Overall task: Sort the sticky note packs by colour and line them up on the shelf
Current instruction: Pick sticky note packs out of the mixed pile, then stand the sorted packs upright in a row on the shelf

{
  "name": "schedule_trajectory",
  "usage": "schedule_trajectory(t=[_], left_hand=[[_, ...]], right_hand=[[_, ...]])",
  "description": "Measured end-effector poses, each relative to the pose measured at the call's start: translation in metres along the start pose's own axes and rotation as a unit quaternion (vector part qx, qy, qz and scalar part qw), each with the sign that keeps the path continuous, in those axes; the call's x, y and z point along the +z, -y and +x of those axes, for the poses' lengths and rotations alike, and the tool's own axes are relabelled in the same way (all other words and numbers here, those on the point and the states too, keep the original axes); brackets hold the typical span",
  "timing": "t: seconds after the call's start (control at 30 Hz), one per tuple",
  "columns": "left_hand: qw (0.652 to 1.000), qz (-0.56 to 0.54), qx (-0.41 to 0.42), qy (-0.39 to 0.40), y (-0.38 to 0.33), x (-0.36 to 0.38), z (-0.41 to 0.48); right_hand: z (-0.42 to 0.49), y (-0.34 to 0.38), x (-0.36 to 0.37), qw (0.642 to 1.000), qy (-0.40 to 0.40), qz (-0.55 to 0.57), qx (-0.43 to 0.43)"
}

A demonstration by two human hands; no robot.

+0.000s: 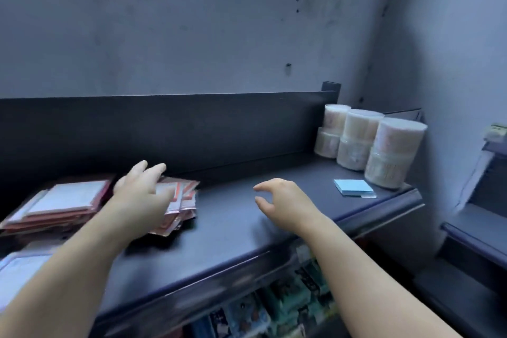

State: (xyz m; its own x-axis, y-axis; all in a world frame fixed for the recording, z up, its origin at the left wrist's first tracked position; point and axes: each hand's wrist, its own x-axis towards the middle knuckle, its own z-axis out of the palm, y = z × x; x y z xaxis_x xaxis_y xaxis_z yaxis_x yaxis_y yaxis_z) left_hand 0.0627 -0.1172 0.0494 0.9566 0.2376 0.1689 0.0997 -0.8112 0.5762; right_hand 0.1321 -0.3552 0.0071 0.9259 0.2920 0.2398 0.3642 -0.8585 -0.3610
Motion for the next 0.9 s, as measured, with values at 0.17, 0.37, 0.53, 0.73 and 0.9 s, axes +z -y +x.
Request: schedule_trajectory(t=[0.17, 0.37, 0.53, 0.73, 0.9], left_hand=[[0.998, 0.027, 0.036, 0.040, -0.076, 0.070, 0.003], [0.995, 0.024, 0.043, 0.088, -0.149, 0.138, 0.006], [0.992, 0.043, 0.033, 0.117, -0.178, 0.179, 0.007], [0.993, 0.025, 0.003, 0.119, -0.175, 0.187, -0.001], [0.995, -0.028, -0.049, 0.087, -0.151, 0.165, -0.021]], right_hand=[[0.003, -0.083, -0.022, 0.999, 0.007, -0.011, 0.037], [0.009, -0.161, -0.044, 0.995, 0.007, -0.061, 0.084], [0.017, -0.196, -0.050, 0.984, 0.066, -0.097, 0.135], [0.031, -0.187, -0.047, 0.995, 0.054, -0.041, 0.068], [0.040, -0.143, -0.033, 0.993, 0.105, -0.047, -0.015]])
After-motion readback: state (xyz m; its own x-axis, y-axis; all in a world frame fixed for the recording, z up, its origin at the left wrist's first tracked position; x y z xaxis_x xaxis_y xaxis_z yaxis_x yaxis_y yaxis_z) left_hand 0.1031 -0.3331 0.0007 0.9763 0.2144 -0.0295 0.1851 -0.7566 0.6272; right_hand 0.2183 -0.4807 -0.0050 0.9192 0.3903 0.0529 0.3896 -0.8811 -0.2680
